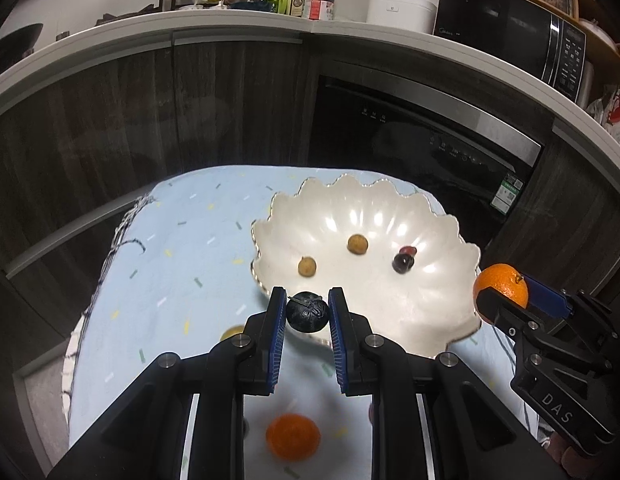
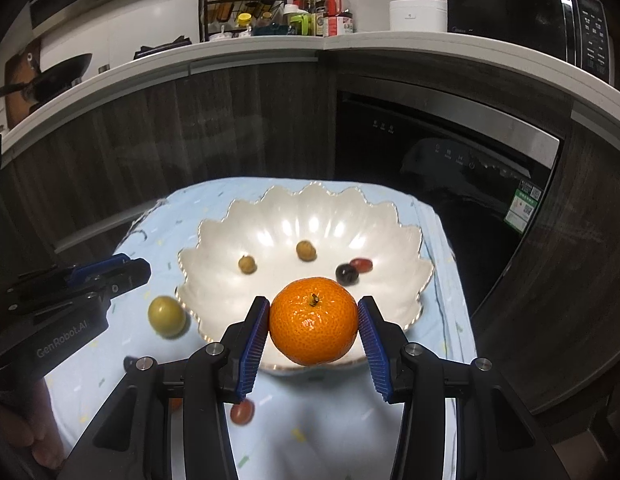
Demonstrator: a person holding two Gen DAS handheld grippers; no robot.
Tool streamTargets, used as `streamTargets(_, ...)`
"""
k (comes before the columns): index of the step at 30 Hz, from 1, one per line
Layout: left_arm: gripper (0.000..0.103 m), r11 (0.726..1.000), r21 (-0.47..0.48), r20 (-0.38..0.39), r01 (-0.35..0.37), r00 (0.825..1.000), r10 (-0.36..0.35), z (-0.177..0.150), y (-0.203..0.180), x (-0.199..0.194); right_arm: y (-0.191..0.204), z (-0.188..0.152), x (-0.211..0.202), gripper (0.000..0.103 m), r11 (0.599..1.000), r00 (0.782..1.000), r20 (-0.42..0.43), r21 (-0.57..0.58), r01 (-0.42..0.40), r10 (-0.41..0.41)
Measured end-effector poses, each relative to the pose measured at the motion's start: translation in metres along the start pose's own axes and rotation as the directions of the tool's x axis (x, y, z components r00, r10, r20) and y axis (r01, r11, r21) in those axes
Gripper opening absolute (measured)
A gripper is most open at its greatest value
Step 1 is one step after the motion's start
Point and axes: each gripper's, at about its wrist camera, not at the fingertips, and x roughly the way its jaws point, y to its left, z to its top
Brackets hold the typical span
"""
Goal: Organize fruits
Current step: 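Lift both held fruits and carry them over the white bowl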
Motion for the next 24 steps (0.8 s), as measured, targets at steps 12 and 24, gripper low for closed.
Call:
streamTargets(12, 0.022, 1.0, 0.01, -0.069, 0.021, 0.997, -0.02, 0.017, -0.002, 0.036, -0.007, 0.013, 0.021, 0.047, 0.999, 0.999, -0.024, 0.03, 0.028, -0.028)
streamTargets(24, 0.022, 1.0, 0.007, -0.146, 0.011, 0.989, -0.01, 0.017, -0.004, 0.069, -0.017, 0.009, 0.05, 0.047, 0.997, 0.994, -0.091, 0.037, 0.066, -0.062)
